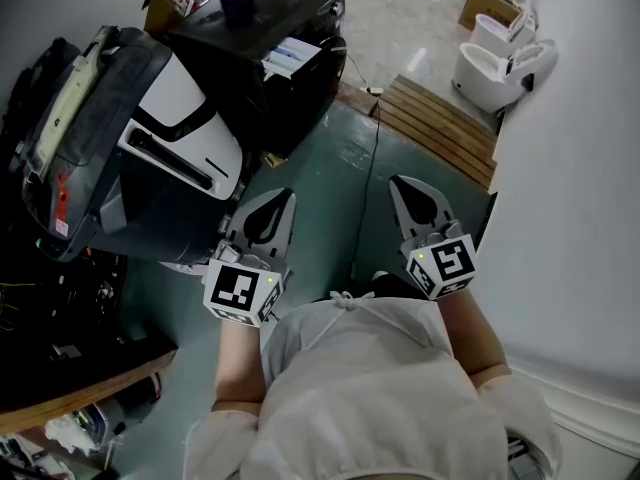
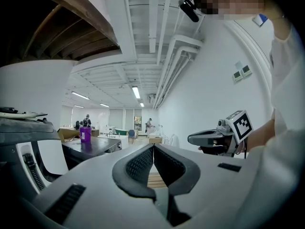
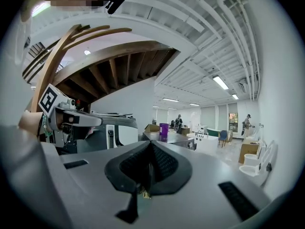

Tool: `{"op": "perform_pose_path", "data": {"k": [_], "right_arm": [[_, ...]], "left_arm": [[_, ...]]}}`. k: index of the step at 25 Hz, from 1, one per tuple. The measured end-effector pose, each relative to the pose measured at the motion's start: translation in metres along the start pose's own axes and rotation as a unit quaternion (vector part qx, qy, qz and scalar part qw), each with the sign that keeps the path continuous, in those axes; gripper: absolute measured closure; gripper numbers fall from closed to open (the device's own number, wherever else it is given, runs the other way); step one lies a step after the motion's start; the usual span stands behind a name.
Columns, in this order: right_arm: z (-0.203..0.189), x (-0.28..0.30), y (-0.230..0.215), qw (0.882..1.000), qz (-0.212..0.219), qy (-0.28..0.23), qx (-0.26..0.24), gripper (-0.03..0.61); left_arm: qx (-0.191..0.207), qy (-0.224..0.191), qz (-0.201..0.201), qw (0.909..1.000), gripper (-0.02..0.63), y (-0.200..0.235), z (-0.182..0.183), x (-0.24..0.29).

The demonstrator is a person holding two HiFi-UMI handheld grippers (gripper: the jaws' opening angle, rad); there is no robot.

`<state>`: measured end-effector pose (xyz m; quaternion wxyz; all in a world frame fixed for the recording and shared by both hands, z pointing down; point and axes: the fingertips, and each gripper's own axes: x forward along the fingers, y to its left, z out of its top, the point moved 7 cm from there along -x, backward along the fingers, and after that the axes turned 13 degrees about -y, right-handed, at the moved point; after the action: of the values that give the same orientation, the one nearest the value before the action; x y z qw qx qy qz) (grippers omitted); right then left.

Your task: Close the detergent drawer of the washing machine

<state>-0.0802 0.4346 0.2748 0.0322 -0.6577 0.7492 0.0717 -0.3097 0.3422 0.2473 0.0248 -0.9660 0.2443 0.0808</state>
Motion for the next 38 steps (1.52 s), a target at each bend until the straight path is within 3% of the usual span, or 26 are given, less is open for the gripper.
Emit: {"op": "perform_pose_path", "data": {"k": [9,15,19,26,31,38], "right_arm": [[-0.029,0.033,-0.061,1.000,0.023,0.016,0.010,0.574],[-0.048,0.102,-0.144,0.996,0.085,0.015,0.016,0.574],[-0.058,0.148,-0.213,0.993,0.114,0.014,0.022,0.574],[-0.081,0.218,-0.316,0.977,0.208,0.035,-0.001,0.574],[-0.101,0.249,-0.354,0.966,0.252,0.056,0.001,0.572],[-0.133,0.291,-0.370,0.955,0.284,0.079,0.016,0.572]], "left_arm": [[-0.005,0.016,0.029,0.9995,0.594,0.005,-0.028,0.056],[0.012,0.029,0.103,0.9942,0.594,0.020,-0.042,0.129],[0.000,0.038,0.163,0.9859,0.594,0.027,-0.055,0.186],[-0.016,0.041,0.255,0.9658,0.594,0.031,-0.086,0.285],[-0.033,0.072,0.289,0.9539,0.595,0.028,-0.110,0.323],[-0.039,0.107,0.323,0.9396,0.594,0.046,-0.142,0.353]]}}
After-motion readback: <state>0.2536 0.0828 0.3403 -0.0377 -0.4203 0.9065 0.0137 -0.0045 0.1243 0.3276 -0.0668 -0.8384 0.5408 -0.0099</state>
